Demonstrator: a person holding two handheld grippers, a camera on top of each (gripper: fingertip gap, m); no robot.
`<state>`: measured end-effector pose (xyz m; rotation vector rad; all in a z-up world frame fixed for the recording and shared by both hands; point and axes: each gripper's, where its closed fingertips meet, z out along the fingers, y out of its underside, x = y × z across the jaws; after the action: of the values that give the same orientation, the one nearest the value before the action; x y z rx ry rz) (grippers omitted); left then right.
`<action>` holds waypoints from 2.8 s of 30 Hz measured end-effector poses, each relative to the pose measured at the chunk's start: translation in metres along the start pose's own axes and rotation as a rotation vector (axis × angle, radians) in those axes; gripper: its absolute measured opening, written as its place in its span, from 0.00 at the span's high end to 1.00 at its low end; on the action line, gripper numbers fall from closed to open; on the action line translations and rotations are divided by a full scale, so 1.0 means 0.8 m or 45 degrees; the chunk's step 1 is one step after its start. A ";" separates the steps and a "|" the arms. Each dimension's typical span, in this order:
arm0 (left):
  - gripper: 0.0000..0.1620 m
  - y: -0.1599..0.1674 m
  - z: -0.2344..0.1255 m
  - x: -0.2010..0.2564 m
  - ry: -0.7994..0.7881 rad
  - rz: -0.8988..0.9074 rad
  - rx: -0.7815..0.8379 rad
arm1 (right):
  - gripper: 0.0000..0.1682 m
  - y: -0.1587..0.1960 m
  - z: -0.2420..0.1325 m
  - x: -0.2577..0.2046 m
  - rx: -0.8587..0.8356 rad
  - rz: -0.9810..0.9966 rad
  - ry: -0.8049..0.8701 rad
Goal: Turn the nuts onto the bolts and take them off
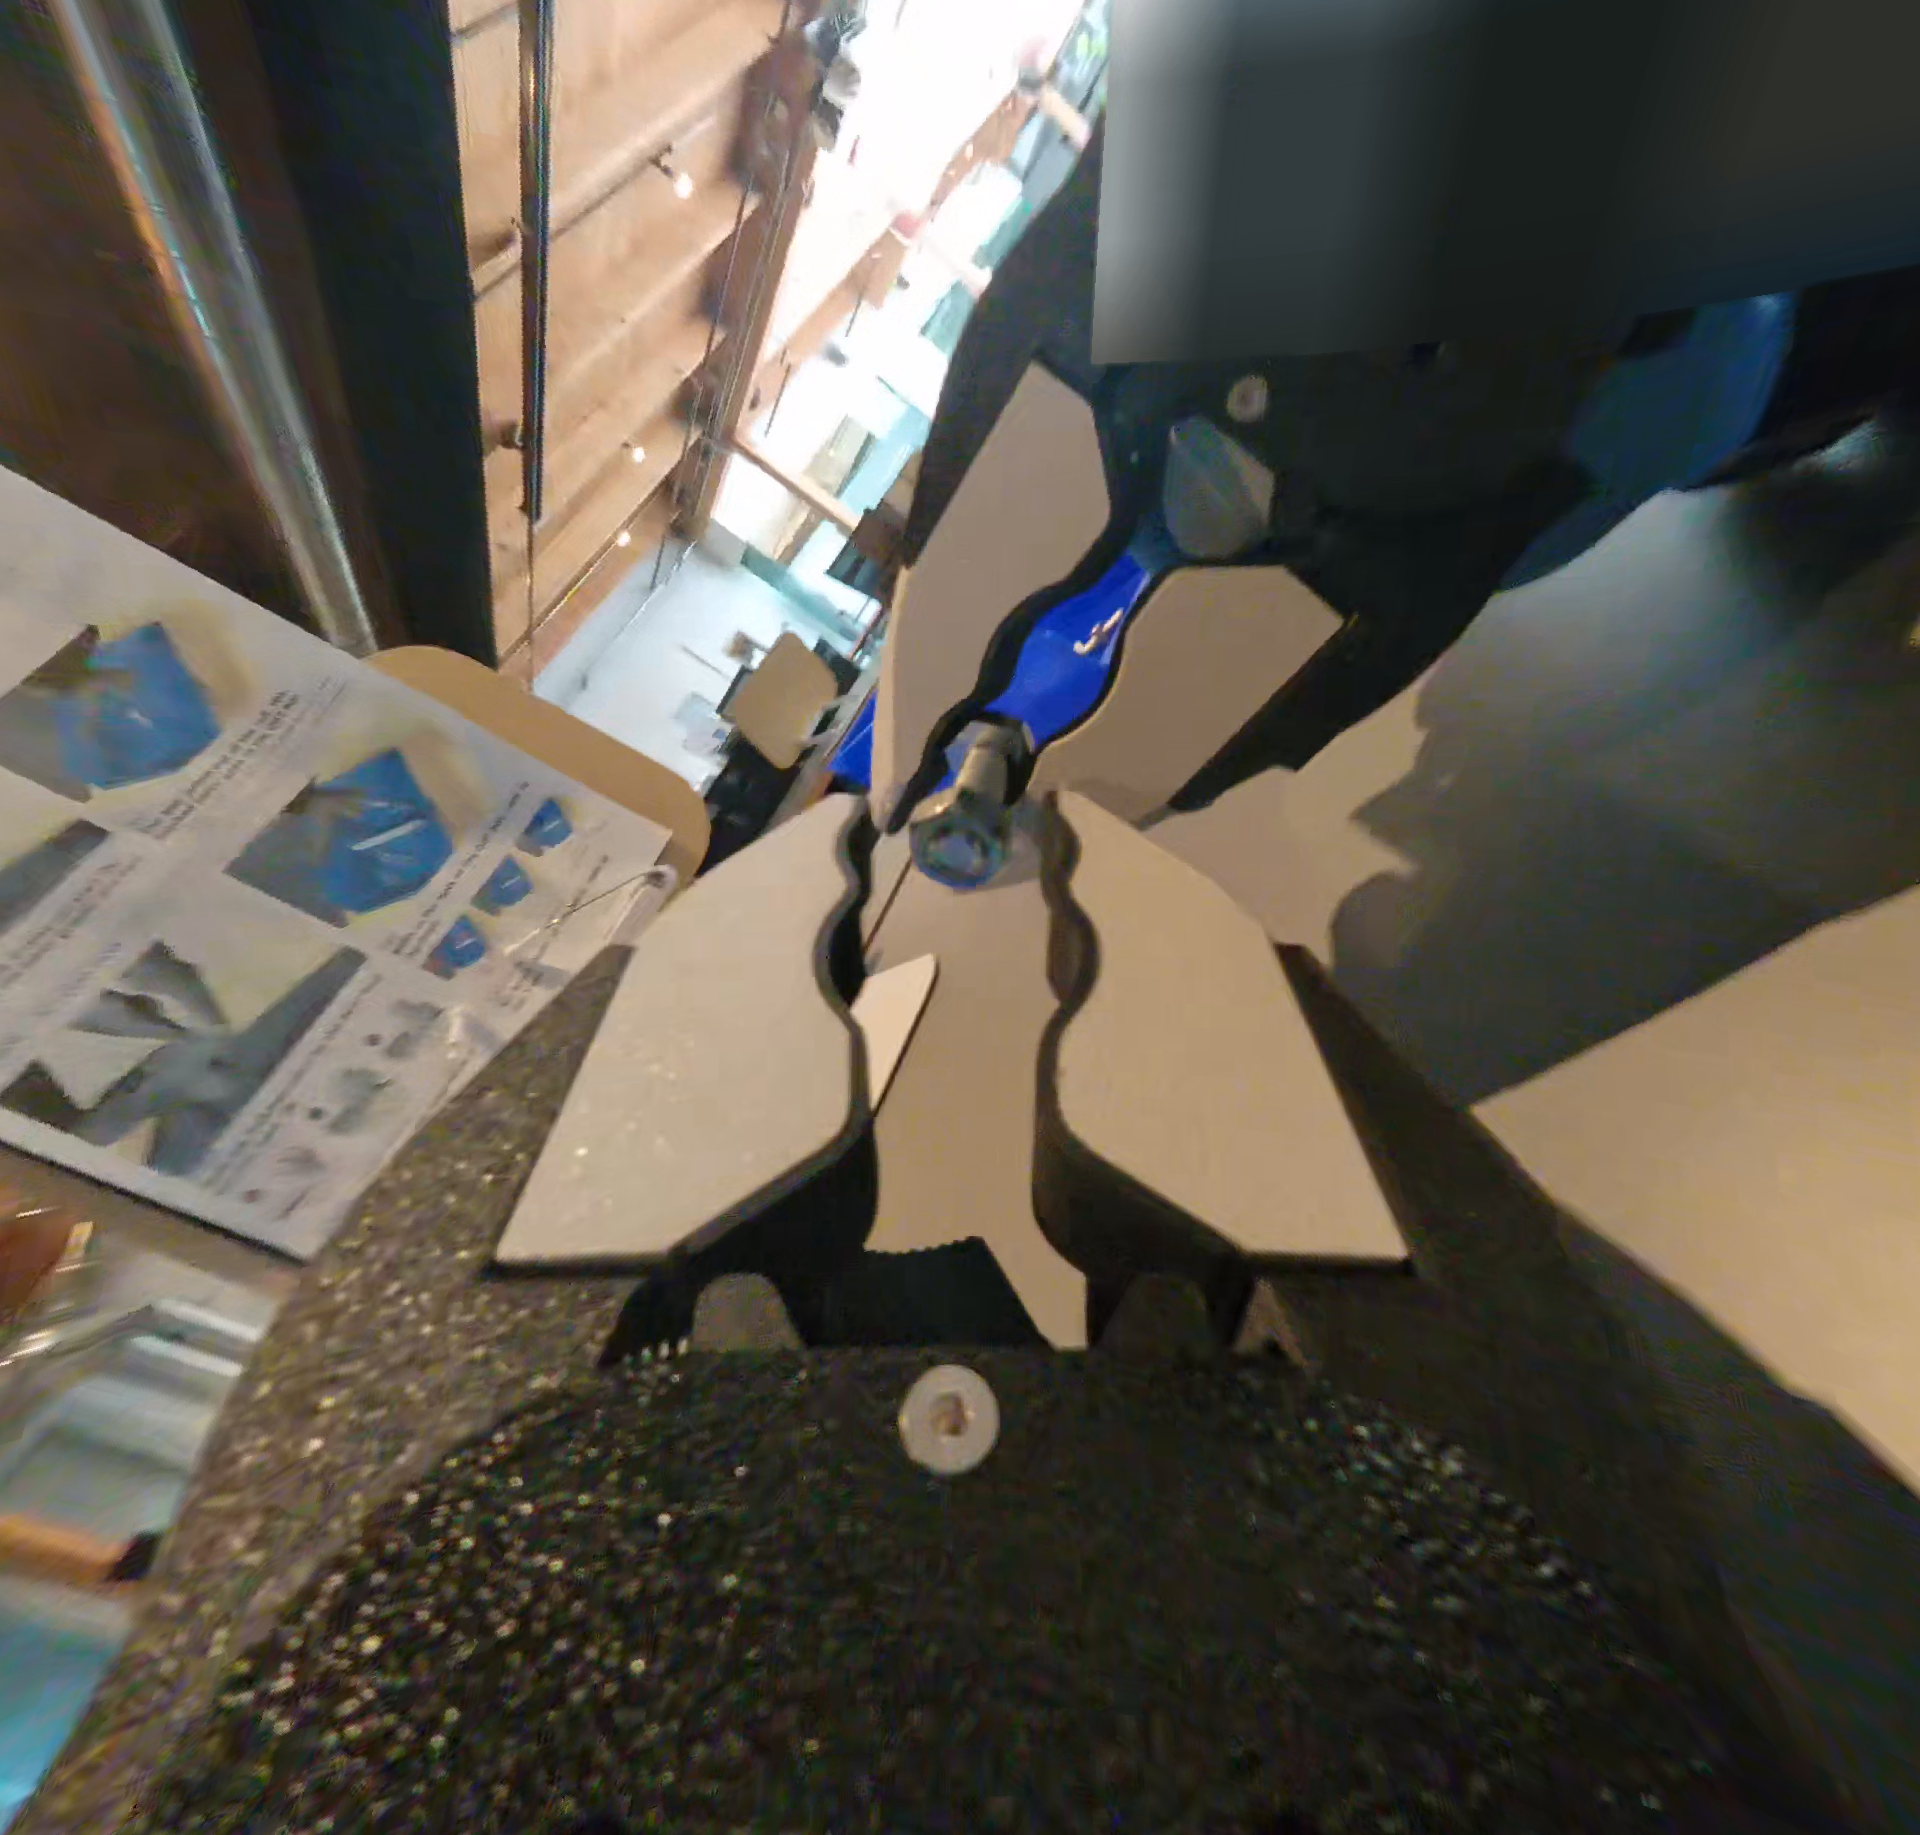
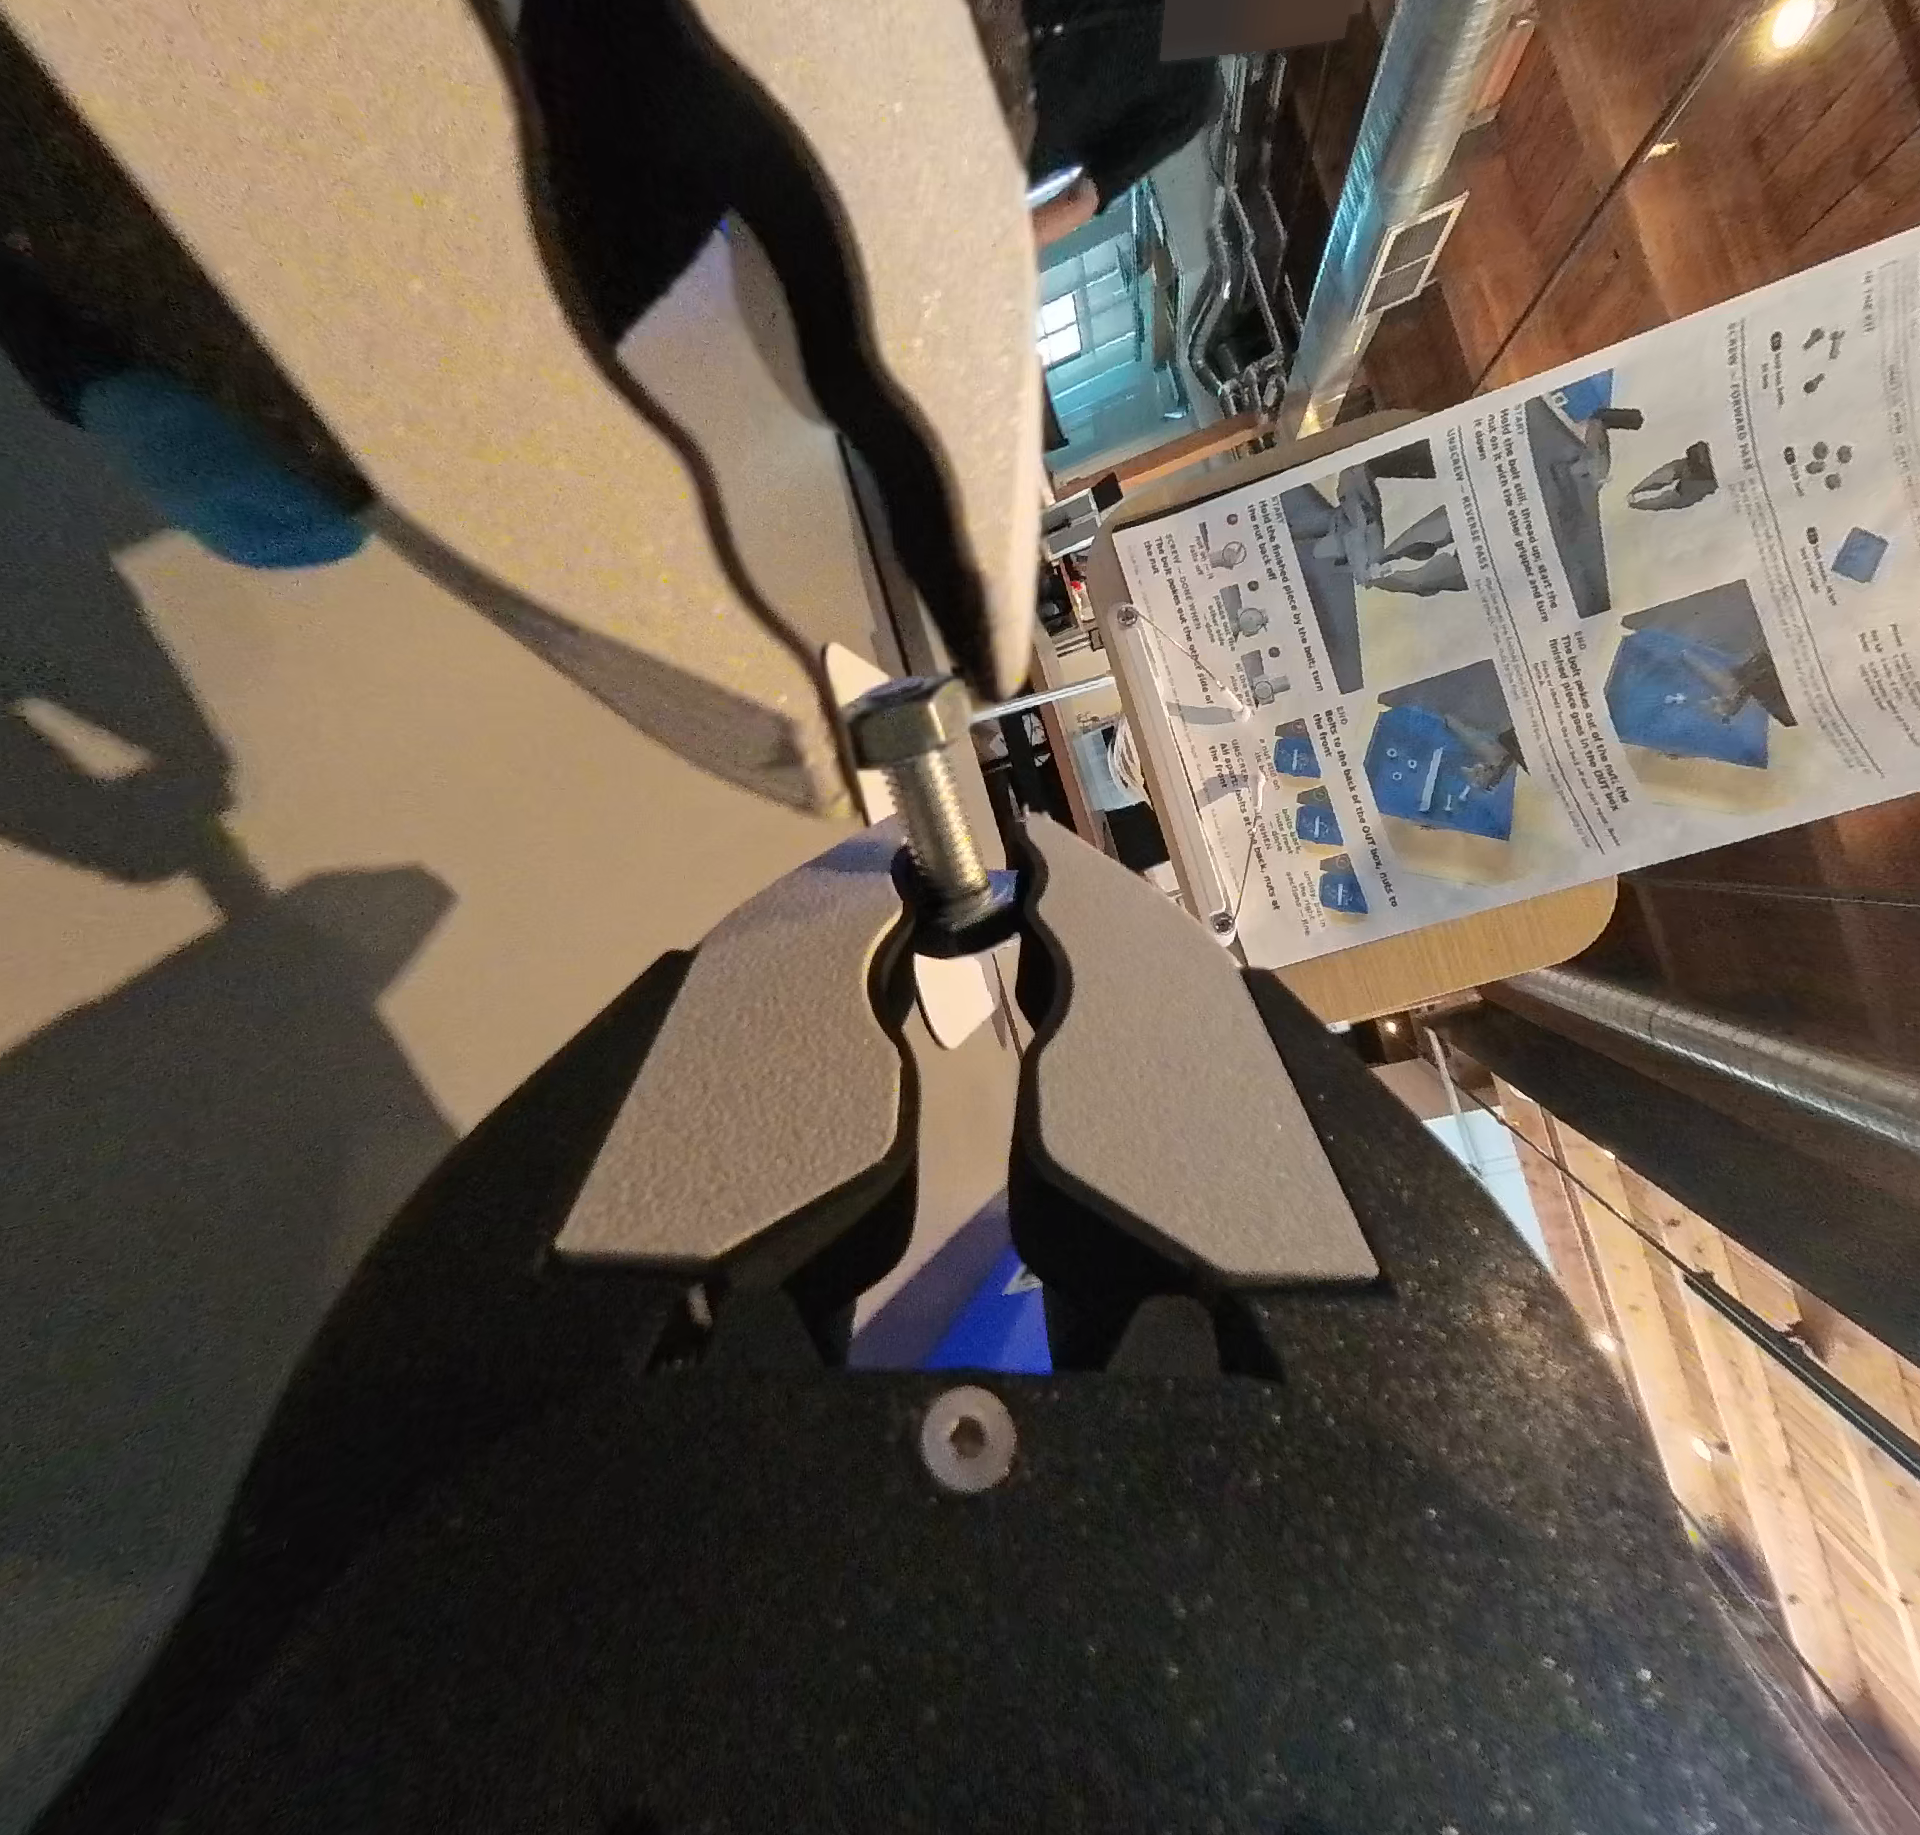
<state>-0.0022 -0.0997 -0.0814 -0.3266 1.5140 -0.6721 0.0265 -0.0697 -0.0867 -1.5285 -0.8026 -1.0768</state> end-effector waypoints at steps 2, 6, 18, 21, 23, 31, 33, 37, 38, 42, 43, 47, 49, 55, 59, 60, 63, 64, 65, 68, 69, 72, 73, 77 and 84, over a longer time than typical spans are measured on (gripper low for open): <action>0.77 -0.012 -0.003 -0.001 0.054 -0.187 0.089 | 0.92 0.000 0.000 -0.001 -0.001 -0.005 0.000; 0.78 -0.013 -0.009 -0.019 0.121 -0.596 0.152 | 0.92 -0.001 -0.001 -0.001 0.002 -0.003 0.001; 0.89 0.001 -0.003 0.003 0.159 -0.368 0.032 | 0.92 -0.002 -0.001 -0.001 0.005 -0.001 0.004; 0.88 0.003 -0.001 0.001 0.003 0.048 -0.014 | 0.92 -0.001 -0.001 -0.001 -0.001 -0.006 0.006; 0.80 -0.009 -0.002 -0.001 0.004 -0.032 0.058 | 0.92 -0.002 -0.002 -0.001 0.005 -0.004 0.009; 0.83 -0.005 -0.011 -0.020 0.253 -0.906 0.141 | 0.92 -0.002 -0.002 -0.001 0.003 -0.004 0.008; 0.84 -0.002 -0.009 -0.009 0.330 -0.972 0.110 | 0.92 -0.002 -0.001 -0.001 0.003 -0.006 0.008; 0.89 0.008 -0.004 0.006 0.349 -0.893 0.008 | 0.92 -0.001 -0.001 -0.002 -0.005 -0.012 0.004; 0.90 0.006 -0.004 0.005 0.319 -0.804 0.020 | 0.92 -0.001 -0.001 -0.002 -0.003 -0.011 0.005; 0.89 0.004 -0.003 0.003 0.098 -0.182 0.014 | 0.92 -0.001 -0.001 0.000 -0.002 -0.004 0.012; 0.89 0.004 -0.003 0.002 0.041 -0.010 -0.002 | 0.92 0.000 -0.001 0.000 -0.006 -0.010 0.013; 0.82 -0.017 -0.007 -0.003 -0.017 0.030 0.099 | 0.92 -0.002 -0.001 0.001 0.001 -0.012 0.017; 0.81 -0.024 -0.012 -0.014 -0.003 -0.170 0.169 | 0.92 -0.002 -0.001 0.001 -0.001 -0.014 0.020; 0.83 -0.005 -0.011 -0.020 0.231 -0.857 0.144 | 0.92 -0.001 -0.001 0.003 -0.002 -0.015 0.025; 0.83 0.000 -0.007 -0.001 0.369 -0.982 0.088 | 0.92 -0.001 0.001 0.001 -0.005 -0.017 0.016; 0.84 0.004 -0.004 0.003 0.368 -0.965 0.055 | 0.92 -0.001 0.001 0.001 -0.005 -0.019 0.013; 0.89 0.004 -0.004 0.006 0.295 -0.732 0.033 | 0.92 -0.001 0.001 0.000 -0.006 -0.021 0.011; 0.90 0.003 -0.003 0.005 0.244 -0.601 0.030 | 0.92 -0.001 0.001 0.001 -0.003 -0.015 0.013; 0.89 0.002 -0.002 0.004 0.185 -0.432 0.026 | 0.92 -0.001 0.001 0.002 -0.003 -0.012 0.015; 0.89 0.005 0.000 0.002 -0.018 0.137 -0.050 | 0.92 0.001 0.001 0.002 -0.015 -0.025 0.018; 0.88 0.002 0.000 0.001 -0.056 0.228 -0.052 | 0.92 0.000 0.001 0.002 -0.011 -0.022 0.017; 0.79 -0.017 -0.003 0.002 -0.012 0.046 0.081 | 0.92 0.000 0.001 0.002 -0.006 -0.017 0.018; 0.77 -0.020 -0.005 -0.001 0.011 -0.065 0.118 | 0.92 0.000 0.001 0.002 -0.008 -0.018 0.018; 0.78 -0.014 -0.008 -0.013 0.153 -0.584 0.158 | 0.92 0.000 0.001 0.002 -0.006 -0.016 0.017; 0.89 0.003 -0.004 0.006 0.338 -0.840 0.044 | 0.92 -0.001 0.001 0.001 -0.007 -0.019 0.012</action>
<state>-0.0055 -0.0998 -0.0867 -0.7496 1.6444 -1.2997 0.0266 -0.0686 -0.0858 -1.5228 -0.8062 -1.0973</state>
